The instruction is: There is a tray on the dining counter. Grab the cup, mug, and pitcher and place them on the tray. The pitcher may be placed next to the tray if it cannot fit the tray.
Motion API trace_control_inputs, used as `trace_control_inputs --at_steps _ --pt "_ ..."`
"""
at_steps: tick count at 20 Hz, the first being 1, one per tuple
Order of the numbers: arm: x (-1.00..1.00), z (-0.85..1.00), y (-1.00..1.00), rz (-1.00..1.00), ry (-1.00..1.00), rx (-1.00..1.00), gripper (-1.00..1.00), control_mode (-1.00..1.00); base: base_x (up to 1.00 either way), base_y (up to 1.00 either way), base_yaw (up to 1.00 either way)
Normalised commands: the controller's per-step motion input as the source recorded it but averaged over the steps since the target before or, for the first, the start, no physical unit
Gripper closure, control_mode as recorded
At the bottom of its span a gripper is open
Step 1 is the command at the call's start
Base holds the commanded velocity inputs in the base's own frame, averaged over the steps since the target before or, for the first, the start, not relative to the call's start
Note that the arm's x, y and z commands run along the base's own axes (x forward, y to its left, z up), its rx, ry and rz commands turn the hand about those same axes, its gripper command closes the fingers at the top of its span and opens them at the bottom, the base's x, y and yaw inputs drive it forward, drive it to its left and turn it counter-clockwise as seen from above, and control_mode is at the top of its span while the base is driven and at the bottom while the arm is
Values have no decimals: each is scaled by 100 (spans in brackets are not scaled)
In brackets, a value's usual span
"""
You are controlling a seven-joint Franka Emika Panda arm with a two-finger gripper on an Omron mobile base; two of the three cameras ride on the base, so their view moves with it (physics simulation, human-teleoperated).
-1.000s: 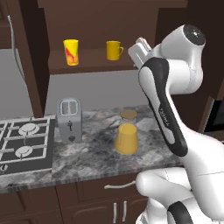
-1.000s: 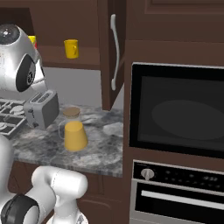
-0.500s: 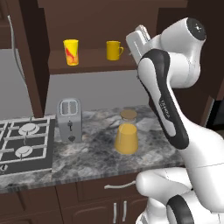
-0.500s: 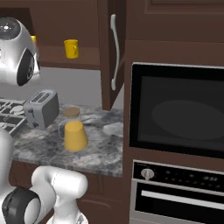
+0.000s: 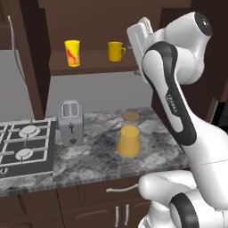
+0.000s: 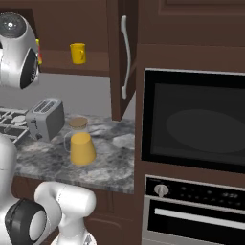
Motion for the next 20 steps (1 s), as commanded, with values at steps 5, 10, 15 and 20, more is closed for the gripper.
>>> trace_control_inputs --at_steps 5,10,15,20 --pt "5 1 6 0 -10 14 -100 -100 0 0 0" --pt "12 0 3 2 -11 7 -100 -100 0 0 0" --pt "28 0 19 5 -1 0 -100 -100 0 0 0" --pt "30 0 24 6 -2 1 -100 -100 0 0 0"
